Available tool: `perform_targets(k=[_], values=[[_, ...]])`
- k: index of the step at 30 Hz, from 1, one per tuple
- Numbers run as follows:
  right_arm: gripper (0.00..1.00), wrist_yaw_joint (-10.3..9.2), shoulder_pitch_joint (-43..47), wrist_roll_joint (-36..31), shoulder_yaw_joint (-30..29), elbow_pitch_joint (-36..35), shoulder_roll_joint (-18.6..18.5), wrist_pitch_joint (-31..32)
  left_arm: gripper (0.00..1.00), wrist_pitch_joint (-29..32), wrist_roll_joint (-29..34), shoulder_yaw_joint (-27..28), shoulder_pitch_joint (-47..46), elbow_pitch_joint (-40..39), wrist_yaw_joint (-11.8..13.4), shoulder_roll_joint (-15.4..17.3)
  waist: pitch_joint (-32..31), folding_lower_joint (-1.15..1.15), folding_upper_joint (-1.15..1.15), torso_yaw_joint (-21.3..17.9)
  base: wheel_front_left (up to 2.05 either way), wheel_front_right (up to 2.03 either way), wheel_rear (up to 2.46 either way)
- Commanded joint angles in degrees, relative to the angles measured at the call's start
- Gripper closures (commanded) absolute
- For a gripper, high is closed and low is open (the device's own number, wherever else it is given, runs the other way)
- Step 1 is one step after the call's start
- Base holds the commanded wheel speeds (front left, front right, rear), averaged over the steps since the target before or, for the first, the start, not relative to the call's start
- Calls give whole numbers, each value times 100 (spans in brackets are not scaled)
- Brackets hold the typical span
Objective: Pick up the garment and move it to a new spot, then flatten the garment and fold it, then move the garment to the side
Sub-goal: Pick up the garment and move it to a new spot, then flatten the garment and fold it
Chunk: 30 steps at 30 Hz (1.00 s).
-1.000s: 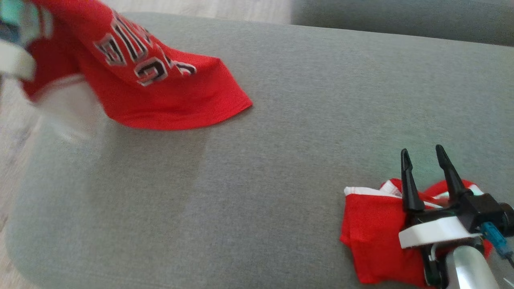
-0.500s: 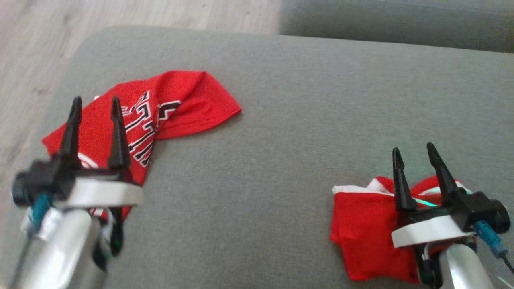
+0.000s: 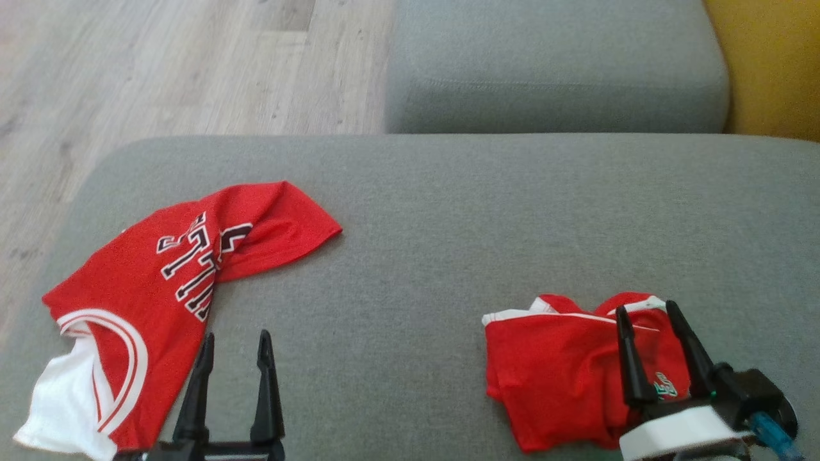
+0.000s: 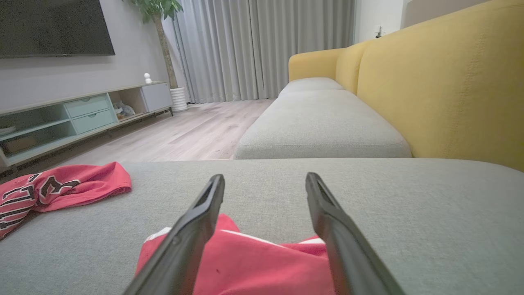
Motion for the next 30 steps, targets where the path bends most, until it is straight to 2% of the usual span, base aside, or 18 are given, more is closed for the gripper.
perform_targets(k=[1, 8, 30], values=[[0, 39, -88, 6, 89, -160, -31, -14, 0, -30, 135, 294, -123, -131, -69, -102, -109, 1, 0, -89, 0, 0, 0], [0, 39, 105, -94, 67, -39, -31, -14, 0, -30, 533, 436, 17, 42, -276, -223, -186, 1, 0, -142, 0, 0, 0], [0, 39, 23, -107, 192, 148, -31, -14, 0, -30, 650, 665, 9, 317, -437, -298, -176, 1, 0, -277, 0, 0, 0]])
